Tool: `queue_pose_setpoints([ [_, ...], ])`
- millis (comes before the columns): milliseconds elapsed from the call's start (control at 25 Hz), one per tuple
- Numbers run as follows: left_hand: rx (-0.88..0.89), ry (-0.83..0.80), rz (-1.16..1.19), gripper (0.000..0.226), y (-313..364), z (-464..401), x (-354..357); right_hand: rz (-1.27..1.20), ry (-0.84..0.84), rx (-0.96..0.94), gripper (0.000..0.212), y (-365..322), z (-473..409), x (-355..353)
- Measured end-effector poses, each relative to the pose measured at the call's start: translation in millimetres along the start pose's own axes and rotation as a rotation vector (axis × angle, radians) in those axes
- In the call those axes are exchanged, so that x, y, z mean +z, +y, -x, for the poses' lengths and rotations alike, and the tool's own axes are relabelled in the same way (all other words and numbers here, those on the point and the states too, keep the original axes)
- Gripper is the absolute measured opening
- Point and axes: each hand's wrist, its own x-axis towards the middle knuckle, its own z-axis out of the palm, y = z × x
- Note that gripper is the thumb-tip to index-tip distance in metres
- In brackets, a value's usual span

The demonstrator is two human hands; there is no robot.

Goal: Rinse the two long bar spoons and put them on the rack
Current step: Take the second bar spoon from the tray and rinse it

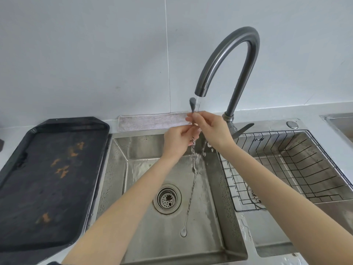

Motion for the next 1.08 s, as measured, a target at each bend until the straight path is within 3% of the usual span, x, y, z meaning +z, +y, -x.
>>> queue_pose_setpoints([
  [280,-0.203,0.016,0.403,0.021,3.0,-1.3,-9.1,0.142,-0.221,0.077,0.042,35.8,15.2,-3.2],
  [520,-0.399,0.146,0.877,0.032,-6.6,-12.1,-34.1,0.338,-0.236,0.117,0.019,46.9,14.8,-20.7],
  [800,-0.693,0.268,0.950,0.018,-39.4,0.4,-48.1,0.004,-0.176,0.119,0.011,15.1,-4.8,-18.9],
  [880,-0.752,0.229,0.840,0.021,-47.8,1.8,-46.6,-0.024,-0.156,0.080,0.016,5.9,-8.3,-13.3],
  [960,-0.734,0.138,0.501,0.024,-50.5,2.8,-42.0,0.001,-0.142,0.047,0.017,1.4,-10.2,-8.4],
  [1080,-0.433,0.054,-0.172,0.021,-45.5,3.0,-32.3,0.095,-0.165,0.030,0.020,0.1,-10.9,-3.3],
])
